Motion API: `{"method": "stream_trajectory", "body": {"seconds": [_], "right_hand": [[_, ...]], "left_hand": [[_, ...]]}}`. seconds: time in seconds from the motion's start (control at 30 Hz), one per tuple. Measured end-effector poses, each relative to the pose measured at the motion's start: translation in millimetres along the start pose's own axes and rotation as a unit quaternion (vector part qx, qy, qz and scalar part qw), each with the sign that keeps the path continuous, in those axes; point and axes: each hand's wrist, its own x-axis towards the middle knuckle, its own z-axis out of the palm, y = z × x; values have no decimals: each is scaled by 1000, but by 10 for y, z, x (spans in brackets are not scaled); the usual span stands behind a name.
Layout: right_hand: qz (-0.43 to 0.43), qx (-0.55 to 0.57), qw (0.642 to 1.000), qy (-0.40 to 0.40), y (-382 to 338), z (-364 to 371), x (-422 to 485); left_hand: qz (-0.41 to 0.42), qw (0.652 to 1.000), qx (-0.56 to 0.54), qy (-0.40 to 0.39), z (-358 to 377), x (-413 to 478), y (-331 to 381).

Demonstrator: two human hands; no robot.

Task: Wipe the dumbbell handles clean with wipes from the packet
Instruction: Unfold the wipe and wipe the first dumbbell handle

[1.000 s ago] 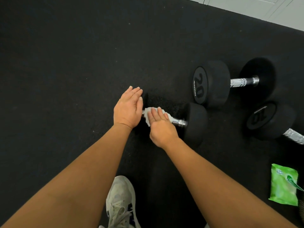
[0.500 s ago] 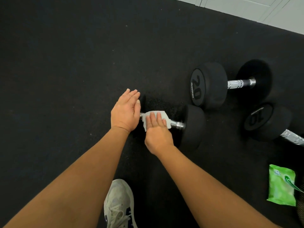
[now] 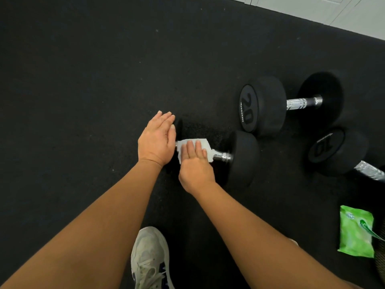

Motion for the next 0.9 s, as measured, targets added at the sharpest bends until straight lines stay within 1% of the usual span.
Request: {"method": "stream_trajectory", "body": {"seconds": [0.07, 0.13, 0.3, 0.37, 0.5, 0.57, 0.73, 0.9], "right_hand": [[-38, 4, 999, -2, 2, -63, 95], [-53, 9, 999, -3, 69, -137, 198], [-15, 23, 1000, 16, 205, -165, 152], [-27, 13, 999, 12, 177, -95, 84], [-79, 18, 997, 11, 206, -53, 143], [-80, 25, 996, 20, 247, -79, 202], [-45, 27, 998, 36, 259, -15, 93], [-87, 21, 996, 14, 204, -18, 131]], "left_hand": [[0, 1000, 6, -5, -5, 7, -1], [-2, 1000, 9, -11, -9, 27, 3], [-4, 1000, 15, -18, -20, 39, 25], [-2, 1000, 19, -18, -14, 25, 17], [-1, 1000, 20, -19, -12, 13, 2], [-1, 1000, 16, -18, -15, 34, 6], [-7, 1000, 19, -24, -17, 43, 22], [-4, 999, 29, -24, -10, 15, 6]]}}
